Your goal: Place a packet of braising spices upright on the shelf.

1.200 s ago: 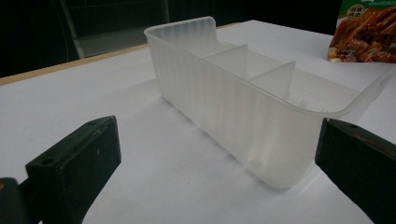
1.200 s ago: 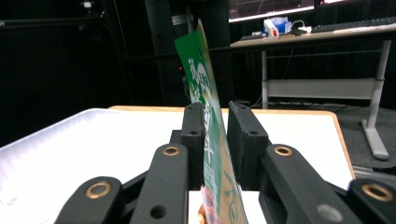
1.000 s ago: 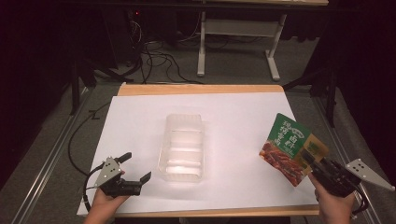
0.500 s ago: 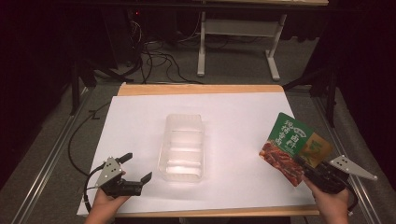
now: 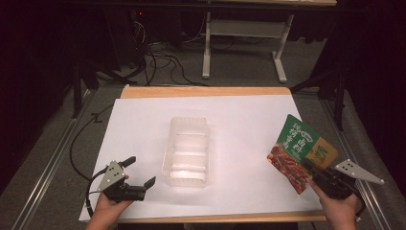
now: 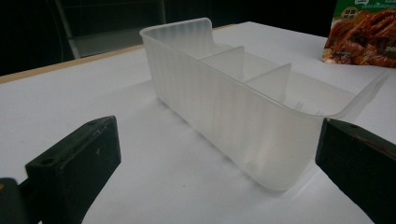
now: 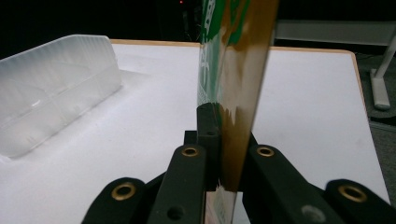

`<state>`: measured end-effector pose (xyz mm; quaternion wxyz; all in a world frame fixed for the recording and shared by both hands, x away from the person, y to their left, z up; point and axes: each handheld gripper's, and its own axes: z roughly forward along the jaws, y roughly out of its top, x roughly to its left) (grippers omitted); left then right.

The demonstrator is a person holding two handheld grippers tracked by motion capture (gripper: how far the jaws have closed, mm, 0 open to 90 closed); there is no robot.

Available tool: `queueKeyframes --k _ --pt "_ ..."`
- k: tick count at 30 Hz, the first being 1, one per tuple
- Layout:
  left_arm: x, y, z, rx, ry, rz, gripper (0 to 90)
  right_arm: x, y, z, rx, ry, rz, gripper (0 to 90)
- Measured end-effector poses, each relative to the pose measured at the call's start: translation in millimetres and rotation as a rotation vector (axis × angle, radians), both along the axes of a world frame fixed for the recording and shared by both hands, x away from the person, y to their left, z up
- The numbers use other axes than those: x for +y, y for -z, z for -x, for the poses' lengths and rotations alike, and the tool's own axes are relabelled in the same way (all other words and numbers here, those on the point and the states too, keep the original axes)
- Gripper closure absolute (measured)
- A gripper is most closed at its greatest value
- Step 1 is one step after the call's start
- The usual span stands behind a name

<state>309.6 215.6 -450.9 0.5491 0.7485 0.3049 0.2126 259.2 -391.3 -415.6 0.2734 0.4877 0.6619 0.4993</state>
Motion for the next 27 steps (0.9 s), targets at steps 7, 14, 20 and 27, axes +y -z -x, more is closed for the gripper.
queueKeyframes --k 7,14,20,27 --pt "-0.5 -0.1 0.1 0.0 -0.003 -0.002 0.7 2.1 -2.8 -0.1 -0.023 -0.007 -0.014 90.0" --pt "-0.4 0.0 -0.1 0.001 -0.002 -0.004 0.7 6.2 -8.4 2.7 -0.06 -0.009 -0.024 90.0" --pt "0.2 -0.3 -0.1 -0.004 -0.005 -0.001 0.7 9.6 -11.0 4.1 -0.081 0.0 -0.024 90.0" --pt "0.1 -1.3 -0.2 -0.008 -0.005 -0.005 0.6 13.7 -15.0 3.4 -0.105 0.003 -0.04 90.0"
